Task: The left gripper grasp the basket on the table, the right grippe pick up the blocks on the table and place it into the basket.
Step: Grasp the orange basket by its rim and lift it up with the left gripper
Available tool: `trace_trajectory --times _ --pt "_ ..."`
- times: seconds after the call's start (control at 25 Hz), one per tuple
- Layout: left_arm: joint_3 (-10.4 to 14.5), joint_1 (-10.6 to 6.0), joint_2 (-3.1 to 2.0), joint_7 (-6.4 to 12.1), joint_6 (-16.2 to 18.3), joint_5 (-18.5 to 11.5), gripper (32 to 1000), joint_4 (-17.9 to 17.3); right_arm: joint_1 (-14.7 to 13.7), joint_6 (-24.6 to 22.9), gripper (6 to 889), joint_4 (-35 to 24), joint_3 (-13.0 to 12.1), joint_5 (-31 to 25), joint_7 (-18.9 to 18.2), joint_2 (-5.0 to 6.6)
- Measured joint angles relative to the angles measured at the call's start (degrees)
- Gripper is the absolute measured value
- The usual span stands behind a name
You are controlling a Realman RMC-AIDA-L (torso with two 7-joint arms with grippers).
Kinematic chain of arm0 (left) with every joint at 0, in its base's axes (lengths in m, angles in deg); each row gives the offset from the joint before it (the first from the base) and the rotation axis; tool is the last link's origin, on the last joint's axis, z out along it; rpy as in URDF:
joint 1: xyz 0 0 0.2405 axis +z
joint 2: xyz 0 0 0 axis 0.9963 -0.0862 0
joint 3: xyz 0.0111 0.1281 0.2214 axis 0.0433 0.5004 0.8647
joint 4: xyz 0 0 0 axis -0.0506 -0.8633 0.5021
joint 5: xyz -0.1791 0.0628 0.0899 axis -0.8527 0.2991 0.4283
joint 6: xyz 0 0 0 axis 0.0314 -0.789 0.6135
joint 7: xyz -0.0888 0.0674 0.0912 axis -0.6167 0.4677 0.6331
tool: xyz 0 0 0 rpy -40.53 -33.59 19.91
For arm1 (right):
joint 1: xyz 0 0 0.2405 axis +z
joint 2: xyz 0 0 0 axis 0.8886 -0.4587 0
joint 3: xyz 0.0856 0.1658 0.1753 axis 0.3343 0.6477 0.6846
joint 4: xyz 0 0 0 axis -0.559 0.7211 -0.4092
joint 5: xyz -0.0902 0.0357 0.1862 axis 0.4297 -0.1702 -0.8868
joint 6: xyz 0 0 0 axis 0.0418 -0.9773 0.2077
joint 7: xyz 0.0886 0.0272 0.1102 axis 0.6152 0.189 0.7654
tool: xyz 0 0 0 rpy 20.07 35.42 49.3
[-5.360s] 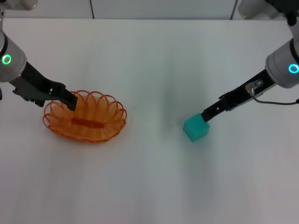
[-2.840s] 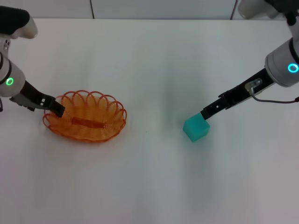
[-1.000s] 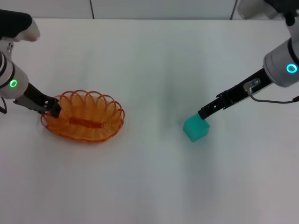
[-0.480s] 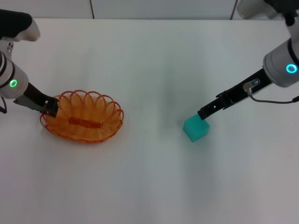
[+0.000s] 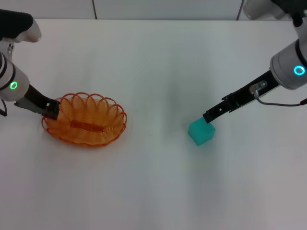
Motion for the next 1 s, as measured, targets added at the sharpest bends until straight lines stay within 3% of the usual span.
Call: trace_trajectory --times 0.16,0.4,0.52,0.8,1.0 --pt "-0.40 0.00 0.04 0.06 1.52 -0.02 187 -1.12 0.00 0.02 863 0.00 0.04 0.00 0.00 0.00" --pt "-5.75 0.56 1.14 0.88 9.75 -0.56 174 -9.07 0.00 0.39 863 0.00 0.61 0.01 -0.13 0.00" --pt "-6.60 1.38 1.51 0.76 14.42 -1.39 153 -14.40 0.13 0.93 862 0.45 0.64 0.01 -0.17 0.01" --pt "-6.68 2.99 1.71 -1.98 24.91 -6.05 70 -26.36 0.60 2.09 861 2.34 0.61 0.11 -0.17 0.08" --pt "-6.13 3.34 2.09 -4.58 30.49 -8.54 70 -33.32 0.69 3.11 860 3.02 0.49 0.30 -0.18 0.10"
